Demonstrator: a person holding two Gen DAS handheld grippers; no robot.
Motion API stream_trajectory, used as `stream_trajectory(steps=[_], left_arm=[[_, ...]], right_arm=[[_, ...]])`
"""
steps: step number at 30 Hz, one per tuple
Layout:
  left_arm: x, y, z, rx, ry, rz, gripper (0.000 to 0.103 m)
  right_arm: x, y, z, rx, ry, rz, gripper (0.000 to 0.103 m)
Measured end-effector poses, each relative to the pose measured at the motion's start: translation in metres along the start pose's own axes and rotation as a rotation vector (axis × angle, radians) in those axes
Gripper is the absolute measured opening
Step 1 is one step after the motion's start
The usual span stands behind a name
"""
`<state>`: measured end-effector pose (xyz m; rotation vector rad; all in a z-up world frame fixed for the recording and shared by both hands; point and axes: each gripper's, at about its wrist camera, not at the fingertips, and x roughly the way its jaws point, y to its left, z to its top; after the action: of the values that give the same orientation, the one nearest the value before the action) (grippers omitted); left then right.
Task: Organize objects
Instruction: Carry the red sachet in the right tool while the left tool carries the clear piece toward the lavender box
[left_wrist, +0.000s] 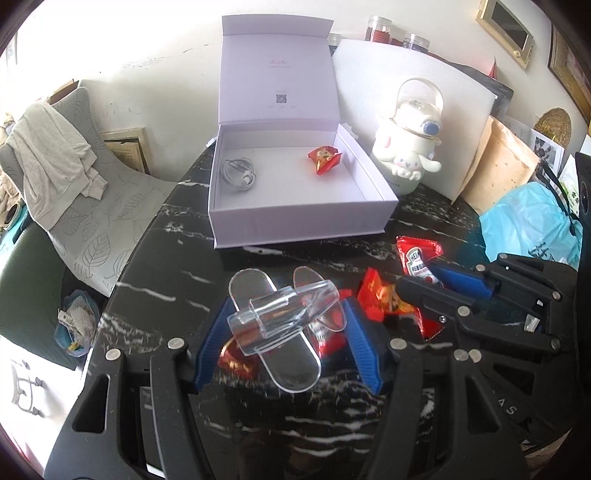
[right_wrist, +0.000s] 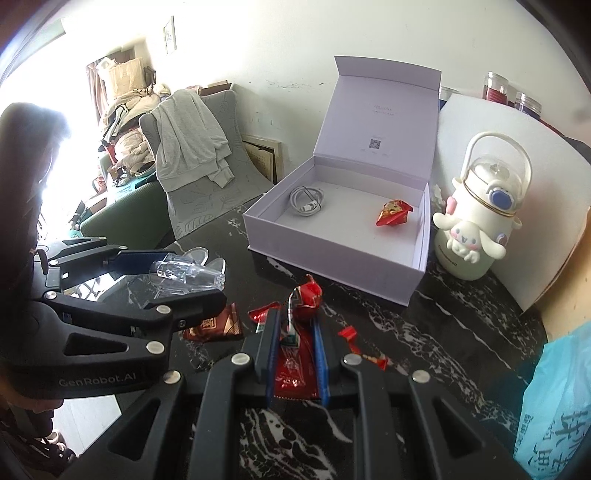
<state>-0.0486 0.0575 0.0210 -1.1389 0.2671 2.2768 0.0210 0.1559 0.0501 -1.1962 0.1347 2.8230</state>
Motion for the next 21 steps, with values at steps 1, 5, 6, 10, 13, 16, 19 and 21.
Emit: stream_trajectory(steps=[1,5,6,10,13,16,19,21], left_arm=[[0.003,0.001,0.004,0.001,0.002,-0.001,0.060],[0.017,0.003,0.017,0.006,0.009,-0.005,0.060],[0.021,0.004,0.021,0.007,0.011,-0.006,0.060],[0.034,0.007,0.035,0.010,0.024,-0.014,0.060],[0.044,0.008,0.046,0.021,0.028,-0.015,0.060],[0.053,0.008,0.057,0.028,0.030,-0.017,0.060],[0.063,0.009,0.068,0.033,0.029,-0.016,0.060],[0.067,0.011,0.075,0.034,0.028,-0.018,0.060]], right_arm=[[0.004,-0.002,0.003,-0.004,0.005,-0.001,0.016],[0.017,-0.010,0.014,-0.007,0.015,-0.009,0.016],[0.021,-0.013,0.017,-0.005,0.016,-0.011,0.016],[0.031,-0.022,0.028,-0.001,0.019,-0.016,0.016],[0.039,-0.028,0.037,-0.001,0.020,-0.025,0.016],[0.047,-0.035,0.047,-0.004,0.019,-0.035,0.016],[0.055,-0.040,0.056,-0.013,0.017,-0.053,0.016],[0.060,-0.045,0.062,-0.016,0.016,-0.062,0.016]])
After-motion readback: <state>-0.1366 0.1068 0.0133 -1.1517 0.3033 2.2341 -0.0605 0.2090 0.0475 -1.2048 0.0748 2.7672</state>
